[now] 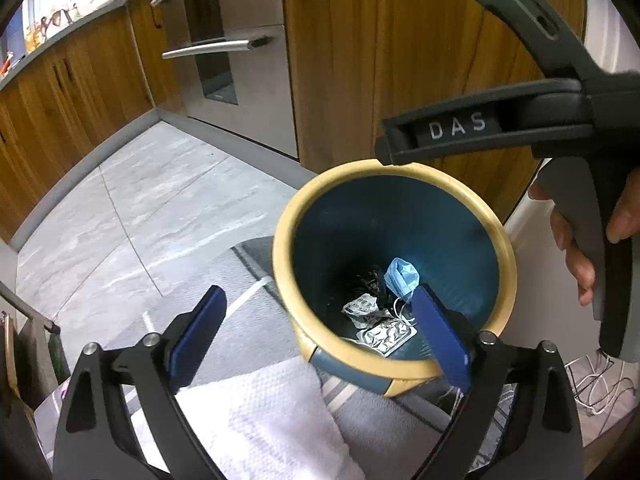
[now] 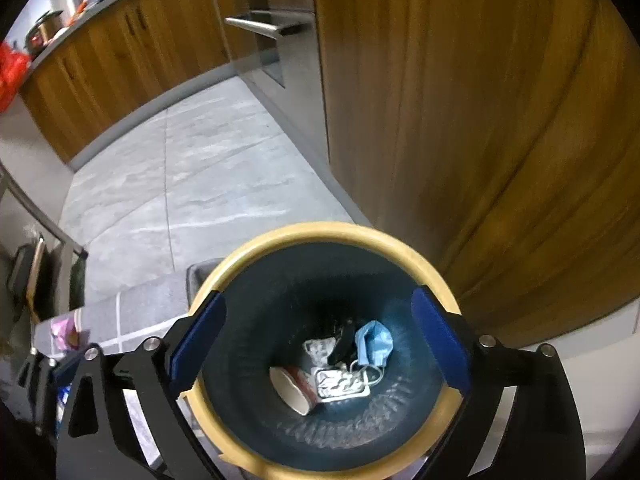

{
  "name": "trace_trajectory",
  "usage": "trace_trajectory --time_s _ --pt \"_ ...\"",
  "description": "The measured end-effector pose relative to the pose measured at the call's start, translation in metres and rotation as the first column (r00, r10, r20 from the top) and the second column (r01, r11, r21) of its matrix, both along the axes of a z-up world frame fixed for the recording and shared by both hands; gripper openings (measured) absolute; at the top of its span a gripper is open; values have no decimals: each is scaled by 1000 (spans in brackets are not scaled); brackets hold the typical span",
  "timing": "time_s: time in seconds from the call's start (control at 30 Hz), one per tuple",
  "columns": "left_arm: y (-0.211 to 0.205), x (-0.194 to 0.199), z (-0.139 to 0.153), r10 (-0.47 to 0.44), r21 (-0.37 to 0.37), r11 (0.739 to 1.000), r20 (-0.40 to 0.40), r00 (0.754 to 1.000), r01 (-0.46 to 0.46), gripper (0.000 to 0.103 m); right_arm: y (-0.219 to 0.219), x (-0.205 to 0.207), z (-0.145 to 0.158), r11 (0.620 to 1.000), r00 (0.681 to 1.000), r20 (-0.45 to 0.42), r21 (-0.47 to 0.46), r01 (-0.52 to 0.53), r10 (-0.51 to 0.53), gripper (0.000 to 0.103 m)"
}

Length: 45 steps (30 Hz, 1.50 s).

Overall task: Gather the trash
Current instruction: 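Open both tools to drop the cup and mask into the bin, then move both open tools back from the bin toward the trash on the mat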

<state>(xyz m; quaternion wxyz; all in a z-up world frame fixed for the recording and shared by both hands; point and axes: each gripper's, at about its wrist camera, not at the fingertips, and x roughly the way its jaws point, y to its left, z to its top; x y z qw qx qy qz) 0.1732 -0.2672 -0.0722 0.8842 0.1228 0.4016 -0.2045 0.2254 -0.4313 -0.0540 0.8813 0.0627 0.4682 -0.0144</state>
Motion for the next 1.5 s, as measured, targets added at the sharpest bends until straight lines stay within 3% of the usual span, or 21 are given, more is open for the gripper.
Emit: trace_trajectory --time_s 0.47,1.0,1.37,1.5 --pt "53 -33 39 71 10 997 46 996 -71 97 36 -30 24 998 999 37 -52 -35 37 97" --pt "154 -64 75 151 22 988 108 983 -154 97 83 -69 50 998 995 87 -48 -48 52 97" --pt "235 -69 71 319 -71 947 92 943 -313 97 122 -86 47 991 987 90 -50 -125 129 97" --pt "265 -65 74 395 -67 918 98 913 -390 97 126 -83 41 990 987 79 -22 -138 139 97"
